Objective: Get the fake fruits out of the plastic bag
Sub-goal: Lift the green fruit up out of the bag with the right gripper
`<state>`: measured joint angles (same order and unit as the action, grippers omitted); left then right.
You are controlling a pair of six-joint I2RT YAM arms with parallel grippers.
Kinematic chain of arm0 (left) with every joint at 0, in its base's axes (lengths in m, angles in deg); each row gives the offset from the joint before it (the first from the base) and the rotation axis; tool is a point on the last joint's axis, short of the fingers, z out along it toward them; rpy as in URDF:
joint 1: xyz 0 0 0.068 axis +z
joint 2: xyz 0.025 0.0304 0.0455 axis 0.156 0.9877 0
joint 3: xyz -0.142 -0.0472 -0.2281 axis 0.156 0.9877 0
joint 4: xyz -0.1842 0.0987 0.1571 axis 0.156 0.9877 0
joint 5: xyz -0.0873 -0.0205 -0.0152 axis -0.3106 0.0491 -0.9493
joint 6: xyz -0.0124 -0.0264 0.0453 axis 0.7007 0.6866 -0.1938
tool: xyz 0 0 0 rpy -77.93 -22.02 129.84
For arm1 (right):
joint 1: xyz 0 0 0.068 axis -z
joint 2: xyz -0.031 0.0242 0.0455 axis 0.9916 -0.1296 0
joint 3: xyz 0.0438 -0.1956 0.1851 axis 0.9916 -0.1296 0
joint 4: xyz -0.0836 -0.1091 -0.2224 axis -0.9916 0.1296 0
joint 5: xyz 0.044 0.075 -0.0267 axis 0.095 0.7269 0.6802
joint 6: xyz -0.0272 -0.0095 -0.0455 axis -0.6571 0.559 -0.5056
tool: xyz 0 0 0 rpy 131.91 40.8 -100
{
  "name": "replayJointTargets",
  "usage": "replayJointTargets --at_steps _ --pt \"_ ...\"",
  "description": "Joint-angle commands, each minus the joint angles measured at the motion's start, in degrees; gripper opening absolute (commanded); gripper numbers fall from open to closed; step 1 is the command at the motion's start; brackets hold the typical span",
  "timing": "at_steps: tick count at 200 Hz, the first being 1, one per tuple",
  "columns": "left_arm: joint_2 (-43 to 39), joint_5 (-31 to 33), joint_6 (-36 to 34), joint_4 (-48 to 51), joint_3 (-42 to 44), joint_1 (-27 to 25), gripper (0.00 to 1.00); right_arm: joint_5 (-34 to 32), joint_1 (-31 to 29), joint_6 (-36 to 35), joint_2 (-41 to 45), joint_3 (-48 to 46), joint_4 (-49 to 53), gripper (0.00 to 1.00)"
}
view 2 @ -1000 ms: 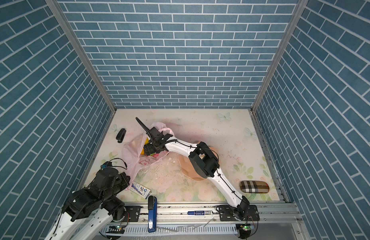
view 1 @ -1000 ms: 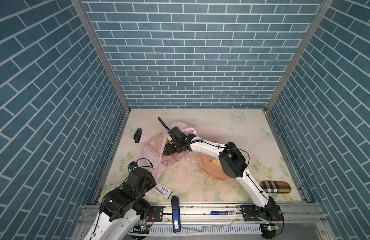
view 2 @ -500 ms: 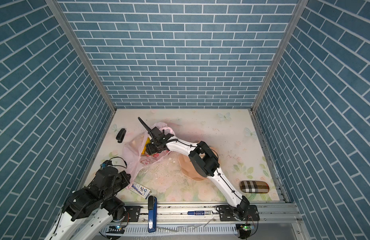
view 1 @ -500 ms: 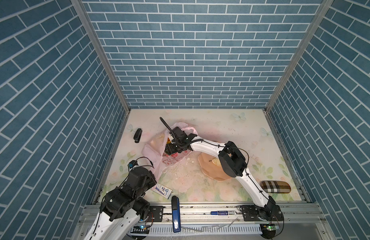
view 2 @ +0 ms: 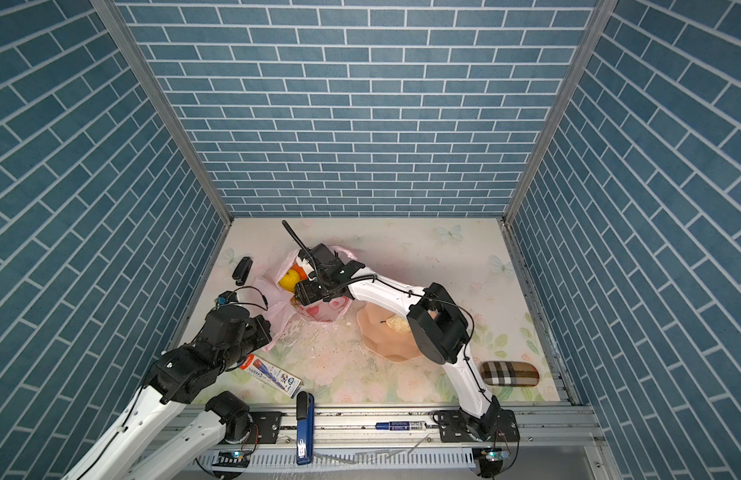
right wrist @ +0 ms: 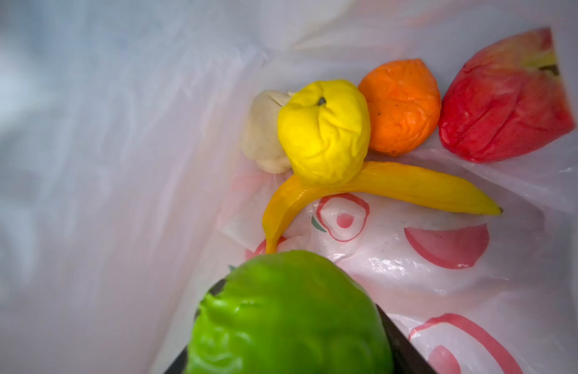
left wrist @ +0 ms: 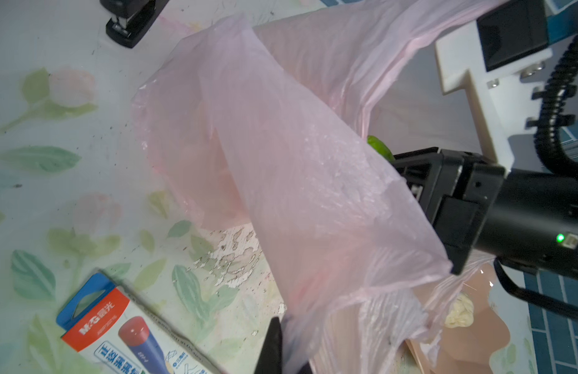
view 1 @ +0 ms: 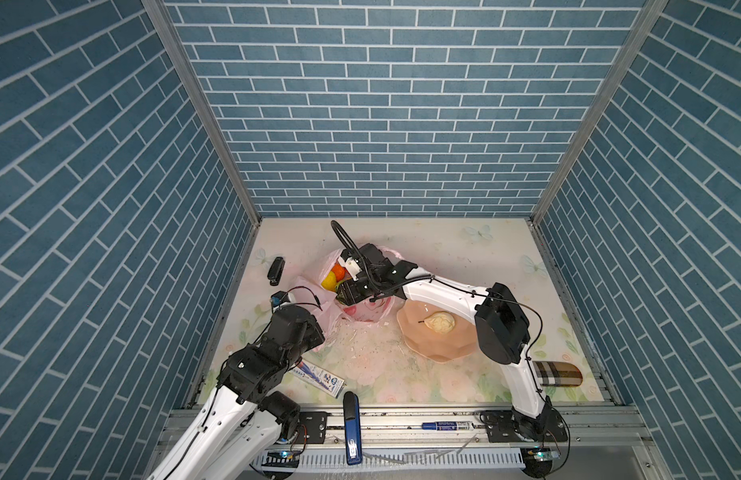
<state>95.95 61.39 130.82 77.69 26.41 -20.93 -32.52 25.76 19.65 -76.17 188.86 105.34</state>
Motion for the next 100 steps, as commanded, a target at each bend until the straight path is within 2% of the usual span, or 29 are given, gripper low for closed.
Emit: replayJointTargets --at_steps 1,36,100 --pt "2.71 1.26 -3.77 -5.24 -2.62 0.29 0.06 0.69 -0.78 -2.58 3.94 -3.15 1.90 0.33" --pt "5.17 1.47 -5.41 -7.36 -4.49 0.28 0.07 0.72 -0.89 -3.69 8.44 -5.53 4.42 0.32" --pt "4.37 2.63 -5.85 -8.13 -3.81 0.22 0.07 -0.11 -0.92 -6.19 19.90 -9.07 8.66 0.32"
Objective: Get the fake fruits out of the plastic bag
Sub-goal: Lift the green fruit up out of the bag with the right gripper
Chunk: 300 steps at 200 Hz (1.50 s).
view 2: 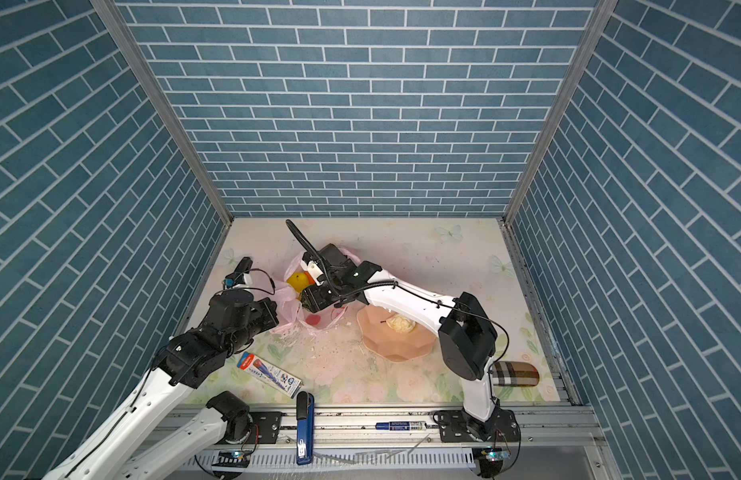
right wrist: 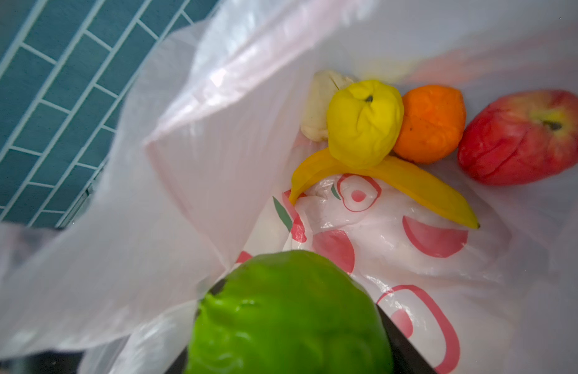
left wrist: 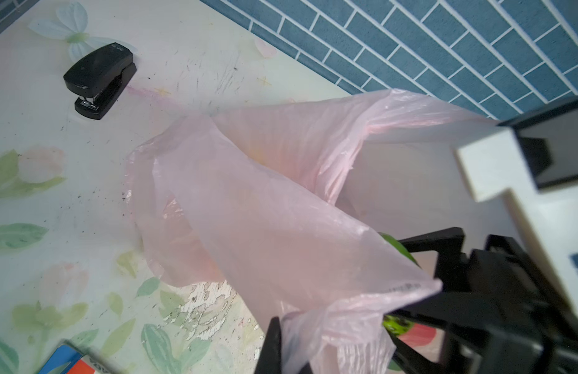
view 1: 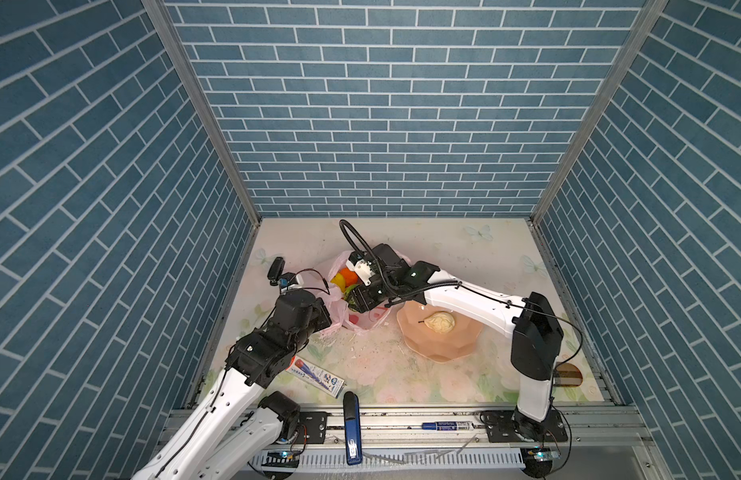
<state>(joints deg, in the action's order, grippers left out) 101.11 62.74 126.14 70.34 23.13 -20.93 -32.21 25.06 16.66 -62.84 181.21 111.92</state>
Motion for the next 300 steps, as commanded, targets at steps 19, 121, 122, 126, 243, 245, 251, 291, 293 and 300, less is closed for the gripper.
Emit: replayJointTargets --at_steps 19,121,122,126,243,245,251,291,293,300 --pt "-1.00 1.18 -1.12 -1.21 -0.02 0.25 0.06 -0.79 -0.16 -3.46 8.54 -1.54 2.58 0.31" --pt "-4.37 2.30 -1.10 -1.00 0.69 0.24 0.06 3.77 1.71 0.90 7.67 -5.47 -7.29 0.29" --pt "-4.36 2.31 -1.14 -1.02 0.65 0.27 0.06 3.98 1.74 1.00 7.63 -5.52 -7.55 0.29" --pt "-4.47 2.45 -1.18 -0.94 0.58 0.27 0.06 4.66 1.76 1.51 7.55 -5.64 -8.56 0.29" --pt "-14.24 13.07 -4.94 8.94 -8.03 0.33 0.06 21.29 2.14 11.30 -7.13 10.22 -24.91 0.27" --pt "-14.51 13.28 -4.94 9.09 -8.19 0.37 0.06 21.45 2.26 11.45 -7.38 10.54 -25.00 0.27" --pt "-15.12 13.86 -4.90 9.76 -8.50 0.38 0.07 21.92 2.27 11.79 -8.25 11.69 -25.24 0.27" --pt "-17.00 14.06 -3.57 11.40 -7.95 0.37 0.06 24.91 2.20 13.40 -11.46 17.06 -25.45 0.27" --pt "-17.00 13.97 -3.47 11.31 -7.82 0.38 0.06 25.08 2.21 13.41 -11.52 17.32 -25.35 0.27" --pt "-16.94 13.57 -3.22 10.97 -7.42 0.34 0.07 25.64 2.15 13.41 -11.54 17.91 -24.91 0.27"
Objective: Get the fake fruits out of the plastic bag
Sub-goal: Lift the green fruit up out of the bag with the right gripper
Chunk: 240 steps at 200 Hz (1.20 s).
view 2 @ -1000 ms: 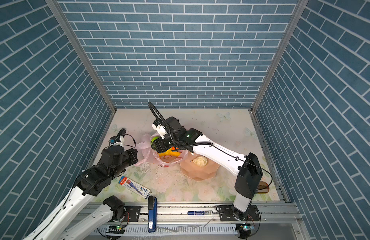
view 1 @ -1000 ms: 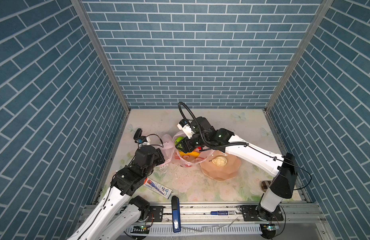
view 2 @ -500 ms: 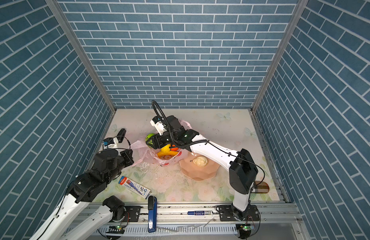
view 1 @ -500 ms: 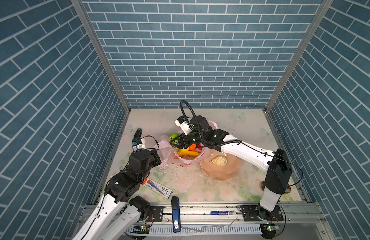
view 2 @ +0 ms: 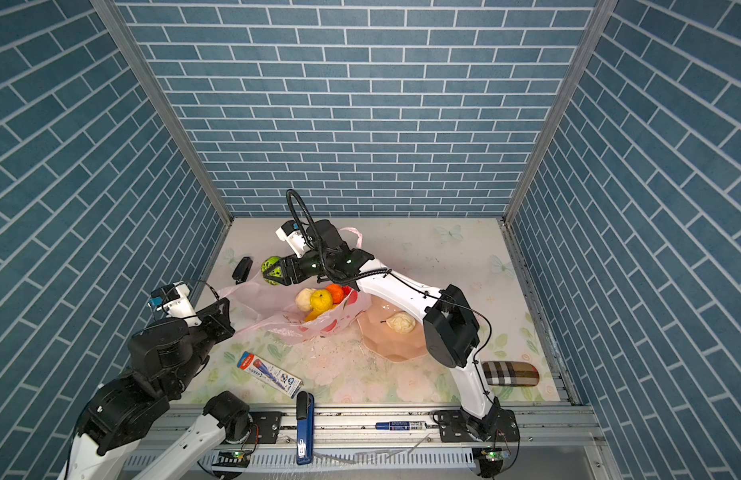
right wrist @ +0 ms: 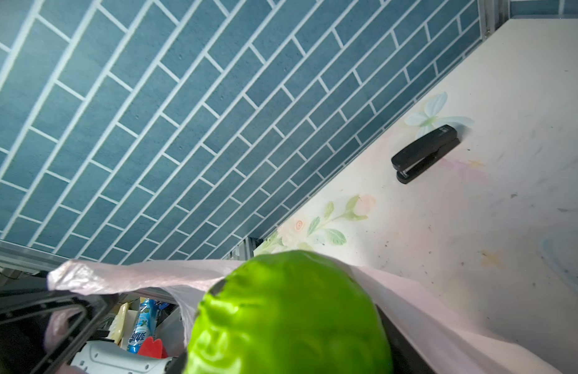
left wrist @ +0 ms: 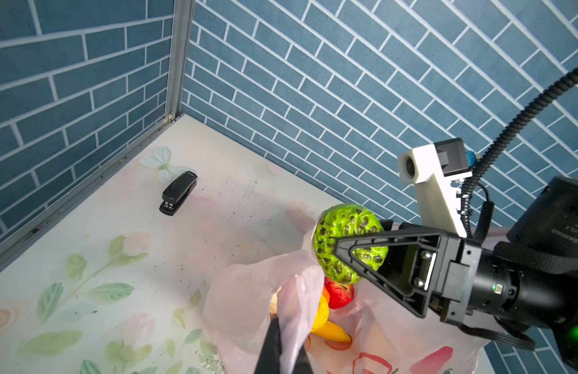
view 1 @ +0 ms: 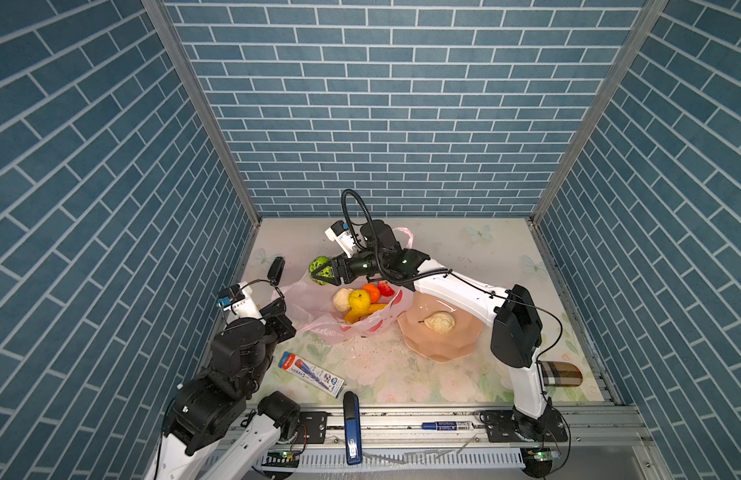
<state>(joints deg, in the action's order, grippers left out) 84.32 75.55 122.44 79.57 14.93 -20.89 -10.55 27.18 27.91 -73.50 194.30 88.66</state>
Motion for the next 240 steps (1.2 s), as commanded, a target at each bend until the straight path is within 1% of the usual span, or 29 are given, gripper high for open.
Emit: replayJointTargets --at_steps 1,19,45,65,82,103,126,153,161,192,215,240 --pt "-0.14 0.71 0.52 1.71 0.79 0.31 0.07 4.07 0.06 2.15 -0.89 4.86 -1.63 0.27" --pt "-0.04 0.23 0.83 0.61 1.54 0.31 0.07 5.03 0.08 1.37 0.20 5.04 -0.10 0.26" --pt "0.05 0.32 0.33 -0.46 1.64 0.34 0.06 4.72 0.17 -2.20 3.43 4.20 5.83 0.26" --pt "0.31 0.27 -0.30 -1.37 1.71 0.29 0.06 5.09 0.21 -4.23 6.65 1.87 9.28 0.26" --pt "0.88 -0.40 -0.40 -2.00 2.02 0.34 0.07 6.15 0.51 -4.53 9.30 -0.74 10.16 0.26" --pt "1.54 -1.42 -0.02 -3.11 3.03 0.33 0.07 5.36 0.69 -5.16 13.12 -3.91 10.77 0.25" --pt "2.43 -2.22 0.25 -4.23 4.13 0.31 0.06 1.39 1.07 -7.87 17.96 -5.85 13.67 0.25" --pt "3.97 -3.50 0.14 -5.43 4.74 0.32 0.06 -7.97 3.33 -11.33 23.23 -5.67 20.47 0.24" --pt "4.33 -4.01 0.14 -5.88 4.87 0.28 0.06 -10.38 5.04 -11.26 25.17 -6.29 21.72 0.23" --pt "5.41 -5.07 -0.06 -6.82 5.47 0.33 0.07 -14.84 12.00 -10.42 32.44 -10.91 22.41 0.23" --pt "5.76 -5.62 0.13 -7.31 6.06 0.34 0.07 -18.98 15.78 -10.90 36.32 -13.31 24.26 0.23" --pt "6.18 -6.25 0.47 -7.65 6.63 0.33 0.07 -21.69 20.14 -10.23 40.10 -17.06 24.25 0.23"
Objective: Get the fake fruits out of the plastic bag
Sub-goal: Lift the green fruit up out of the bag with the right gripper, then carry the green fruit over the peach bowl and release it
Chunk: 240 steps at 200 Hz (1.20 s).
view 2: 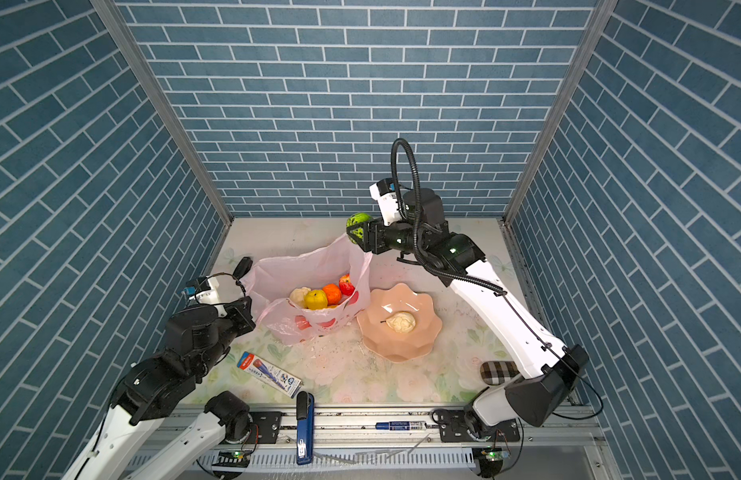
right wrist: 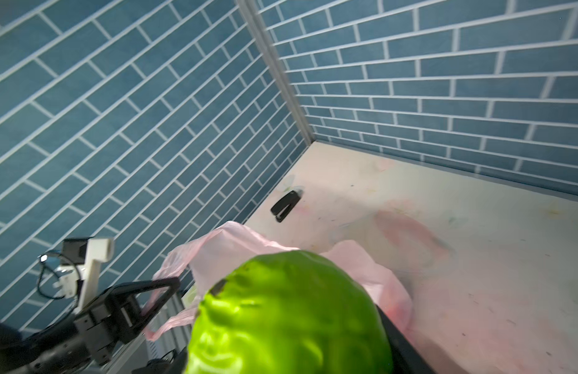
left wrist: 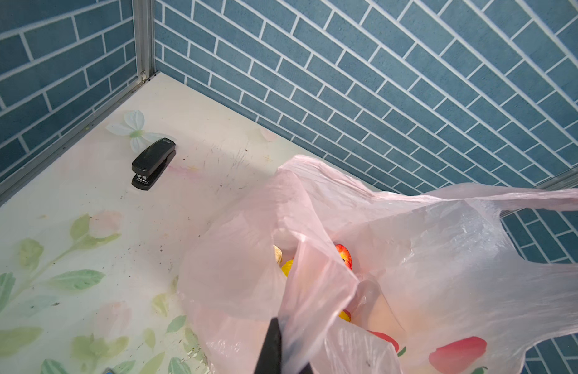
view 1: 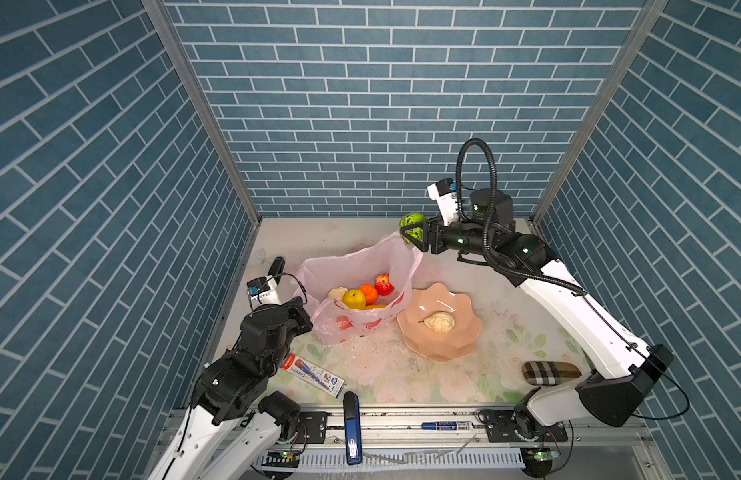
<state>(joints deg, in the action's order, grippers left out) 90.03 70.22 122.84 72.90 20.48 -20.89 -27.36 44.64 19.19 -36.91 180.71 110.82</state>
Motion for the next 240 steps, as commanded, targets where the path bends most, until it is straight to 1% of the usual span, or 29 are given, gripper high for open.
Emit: replayJointTargets --at_steps 1,16,29,60,80,91,122,150,208,240 --pt "0.49 -0.89 0.08 -0.98 1.11 0.33 0.07 -4.92 2.89 -1.47 3.62 -3.60 2.08 0.23" --pt "0.96 -1.11 0.14 -1.20 1.23 0.33 0.07 -5.29 5.11 -0.54 5.20 -5.81 1.55 0.23" --pt "1.24 -1.21 0.05 -1.21 1.19 0.28 0.07 -6.87 6.38 -0.55 5.90 -7.57 1.79 0.23" --pt "1.20 -1.20 0.09 -0.97 1.38 0.29 0.07 -9.41 8.34 -0.42 5.16 -12.97 2.15 0.23" --pt "1.12 -1.08 0.01 -0.56 1.22 0.34 0.07 -10.28 8.28 -0.72 3.00 -17.22 2.20 0.23" --pt "0.98 -0.96 -0.14 -0.20 1.03 0.29 0.07 -9.54 8.13 -1.73 1.43 -19.68 2.01 0.23" --pt "0.64 -0.34 -0.33 1.04 0.69 0.34 0.07 -10.63 5.61 -2.95 -3.72 -24.21 2.18 0.23" --pt "0.76 -0.65 -0.33 1.25 0.66 0.34 0.07 -10.97 3.86 -2.86 -7.46 -24.99 1.04 0.23" --pt "0.85 -0.94 -0.36 1.72 0.78 0.32 0.07 -9.52 3.17 -2.14 -13.91 -26.69 -2.11 0.24" --pt "0.66 -0.94 -0.25 1.93 0.77 0.33 0.07 -9.01 3.20 -1.96 -15.66 -28.10 -2.93 0.26"
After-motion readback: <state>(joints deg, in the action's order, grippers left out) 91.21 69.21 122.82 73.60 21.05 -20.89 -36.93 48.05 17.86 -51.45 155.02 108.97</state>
